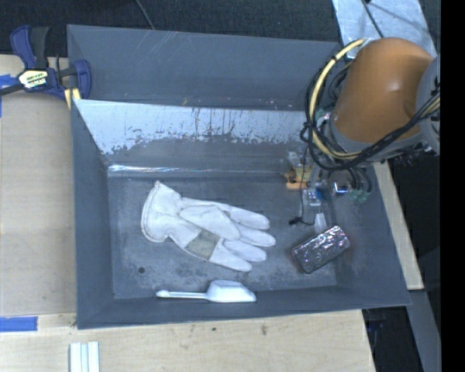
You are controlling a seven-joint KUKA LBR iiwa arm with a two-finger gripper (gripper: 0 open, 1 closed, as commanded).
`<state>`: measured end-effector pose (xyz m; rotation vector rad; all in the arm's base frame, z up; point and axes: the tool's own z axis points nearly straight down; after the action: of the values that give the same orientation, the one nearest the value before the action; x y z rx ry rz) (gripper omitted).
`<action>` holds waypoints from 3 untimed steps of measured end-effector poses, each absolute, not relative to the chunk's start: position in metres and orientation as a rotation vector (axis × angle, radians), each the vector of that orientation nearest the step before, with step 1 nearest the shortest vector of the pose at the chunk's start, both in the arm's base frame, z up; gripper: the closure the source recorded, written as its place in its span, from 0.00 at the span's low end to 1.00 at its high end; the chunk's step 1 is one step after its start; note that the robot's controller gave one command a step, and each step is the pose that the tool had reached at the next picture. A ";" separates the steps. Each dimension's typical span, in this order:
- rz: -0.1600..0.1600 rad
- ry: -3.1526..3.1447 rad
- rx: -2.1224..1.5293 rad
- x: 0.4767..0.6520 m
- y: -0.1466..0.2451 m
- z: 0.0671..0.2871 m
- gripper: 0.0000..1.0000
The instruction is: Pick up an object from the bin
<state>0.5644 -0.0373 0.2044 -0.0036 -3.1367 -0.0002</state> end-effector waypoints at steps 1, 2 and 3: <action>0.001 -3.145 -0.002 0.566 -0.037 0.209 0.00; 0.001 -3.148 0.084 0.548 -0.004 0.140 0.00; 0.000 -3.135 0.177 0.541 0.009 0.111 0.00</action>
Offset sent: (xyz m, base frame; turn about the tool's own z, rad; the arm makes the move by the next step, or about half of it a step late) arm -0.0368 0.0682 -0.1344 -0.1097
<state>0.5408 0.0090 0.1114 0.1767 -3.1346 0.0001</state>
